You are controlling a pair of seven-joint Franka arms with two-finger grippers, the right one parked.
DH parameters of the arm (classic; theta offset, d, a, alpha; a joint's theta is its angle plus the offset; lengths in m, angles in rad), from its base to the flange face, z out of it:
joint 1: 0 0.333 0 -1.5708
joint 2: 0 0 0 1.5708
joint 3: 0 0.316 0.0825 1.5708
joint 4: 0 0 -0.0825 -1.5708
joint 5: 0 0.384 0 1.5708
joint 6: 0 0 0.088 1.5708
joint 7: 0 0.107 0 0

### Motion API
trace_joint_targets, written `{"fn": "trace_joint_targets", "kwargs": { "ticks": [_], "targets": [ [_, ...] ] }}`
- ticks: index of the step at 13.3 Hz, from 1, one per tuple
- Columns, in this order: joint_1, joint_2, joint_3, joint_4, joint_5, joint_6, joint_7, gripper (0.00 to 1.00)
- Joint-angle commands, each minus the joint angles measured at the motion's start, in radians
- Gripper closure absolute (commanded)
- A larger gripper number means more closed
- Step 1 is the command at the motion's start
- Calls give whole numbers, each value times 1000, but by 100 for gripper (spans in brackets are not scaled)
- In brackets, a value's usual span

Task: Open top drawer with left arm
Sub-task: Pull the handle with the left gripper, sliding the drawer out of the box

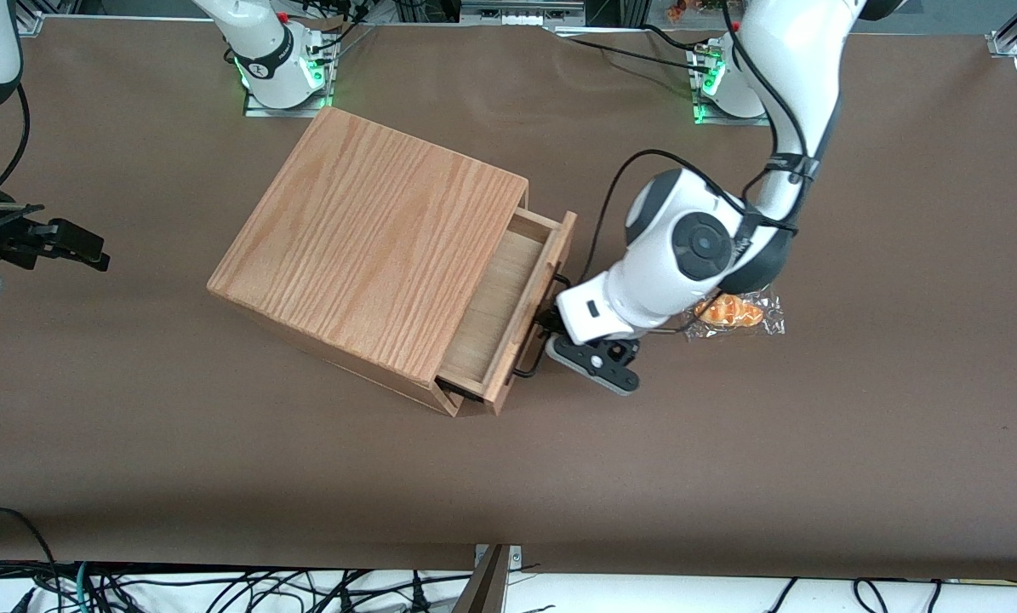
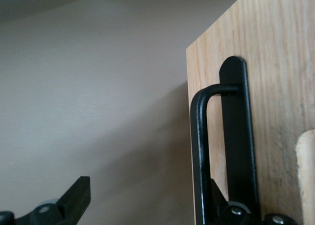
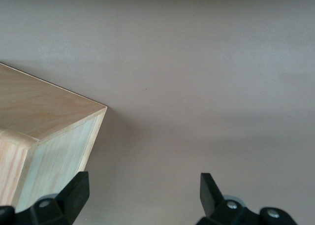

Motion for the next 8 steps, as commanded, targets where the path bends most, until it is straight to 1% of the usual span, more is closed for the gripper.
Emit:
{"fn": "trace_joint_targets", "kwargs": {
  "ticks": [1, 5, 8],
  "targets": [
    [56, 3, 2, 22, 34, -32, 48, 0],
    [132, -6, 1, 25, 34, -78, 120, 0],
    [156, -11, 1, 25, 33, -86, 146, 0]
  ]
}}
